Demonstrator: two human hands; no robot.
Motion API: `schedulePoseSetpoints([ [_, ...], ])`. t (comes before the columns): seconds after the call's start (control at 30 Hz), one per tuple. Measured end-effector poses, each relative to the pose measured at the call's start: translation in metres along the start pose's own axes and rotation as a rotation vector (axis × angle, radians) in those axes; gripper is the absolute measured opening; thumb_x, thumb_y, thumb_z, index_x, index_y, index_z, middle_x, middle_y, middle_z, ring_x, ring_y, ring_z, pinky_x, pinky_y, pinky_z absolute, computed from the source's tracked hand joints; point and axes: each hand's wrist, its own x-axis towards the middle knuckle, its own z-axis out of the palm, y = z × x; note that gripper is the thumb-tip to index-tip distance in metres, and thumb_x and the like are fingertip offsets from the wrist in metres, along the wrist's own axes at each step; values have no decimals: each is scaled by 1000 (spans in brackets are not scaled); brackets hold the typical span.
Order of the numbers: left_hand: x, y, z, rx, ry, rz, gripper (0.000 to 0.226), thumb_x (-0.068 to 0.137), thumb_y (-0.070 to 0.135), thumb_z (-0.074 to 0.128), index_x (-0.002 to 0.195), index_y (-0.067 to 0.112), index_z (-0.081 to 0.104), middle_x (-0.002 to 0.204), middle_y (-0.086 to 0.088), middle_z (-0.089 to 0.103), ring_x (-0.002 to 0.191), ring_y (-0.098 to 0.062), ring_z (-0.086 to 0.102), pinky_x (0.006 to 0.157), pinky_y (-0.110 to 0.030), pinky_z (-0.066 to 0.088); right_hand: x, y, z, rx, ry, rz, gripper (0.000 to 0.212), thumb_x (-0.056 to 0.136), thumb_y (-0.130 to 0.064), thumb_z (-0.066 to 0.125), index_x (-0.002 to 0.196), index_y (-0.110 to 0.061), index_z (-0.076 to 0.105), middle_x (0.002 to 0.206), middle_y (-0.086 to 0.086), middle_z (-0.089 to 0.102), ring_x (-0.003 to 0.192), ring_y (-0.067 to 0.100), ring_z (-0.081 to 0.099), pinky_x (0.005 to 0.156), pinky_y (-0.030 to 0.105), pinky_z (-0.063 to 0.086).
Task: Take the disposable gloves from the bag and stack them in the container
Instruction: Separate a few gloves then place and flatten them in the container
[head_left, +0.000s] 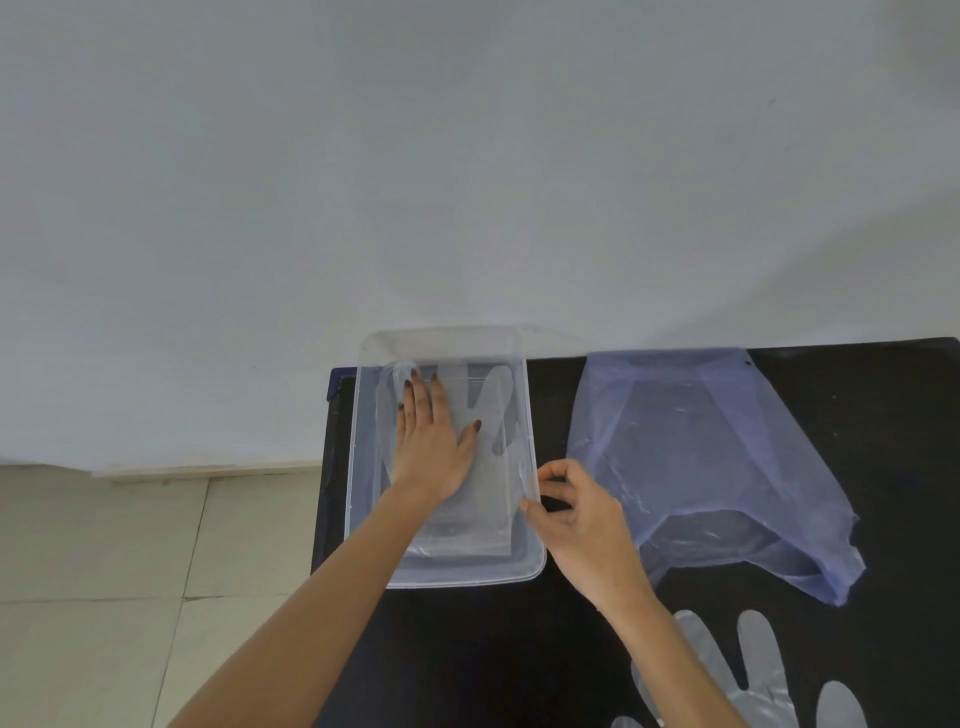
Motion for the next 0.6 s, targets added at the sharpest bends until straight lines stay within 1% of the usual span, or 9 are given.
schedulePoseSetpoints([
  [0.1,5,-4,2,-10,-47,-26,84,97,52,30,150,7,-15,159,-13,-21,147,-27,-17,118,-38,-8,0,1,1,10,1,-16,29,85,-28,71,109,-27,56,101,-18,65,81,-1,69,76,20,59],
  [0.17,9,-6,3,-11,-59,-29,84,96,54,29,150,7,-16,159,-12,-20,147,-26,-16,119,-39,-7,-1,2,2,35,4,-15,29,85,-28,70,111,-26,56,103,-17,65,86,1,68,76,20,58],
  [0.23,11,-6,4,3,-59,-22,84,96,55,27,150,7,-15,160,-12,-18,148,-26,-15,121,-39,-5,-2,4,2,49,11,-21,29,87,-27,69,112,-25,57,105,-15,65,89,1,67,74,16,57],
  [0.33,12,-7,5,15,-34,-23,82,96,55,24,151,8,-14,160,-11,-17,148,-26,-13,121,-39,-4,-3,6,3,59,23,-36,27,87,-27,68,112,-26,57,103,-18,63,88,-2,65,68,9,54],
  [0.47,13,-6,7,2,-37,-46,82,95,56,23,151,9,-15,160,-12,-17,148,-27,-13,121,-41,-3,-2,6,4,67,41,-53,26,88,-26,68,111,-26,57,103,-19,63,88,-1,66,69,10,55],
  [0.53,10,-4,7,15,-21,4,80,96,55,22,151,10,-16,160,-10,-18,148,-26,-14,120,-40,-6,-2,7,4,80,34,-57,25,88,-25,68,110,-25,58,103,-18,64,88,-1,66,70,10,55],
  [0.6,7,2,7,77,1,163,75,98,53,21,151,15,-16,159,-6,-21,147,-23,-18,120,-39,-9,-2,8,4,95,33,-59,24,88,-25,68,110,-25,58,103,-16,66,88,-3,67,70,12,55],
])
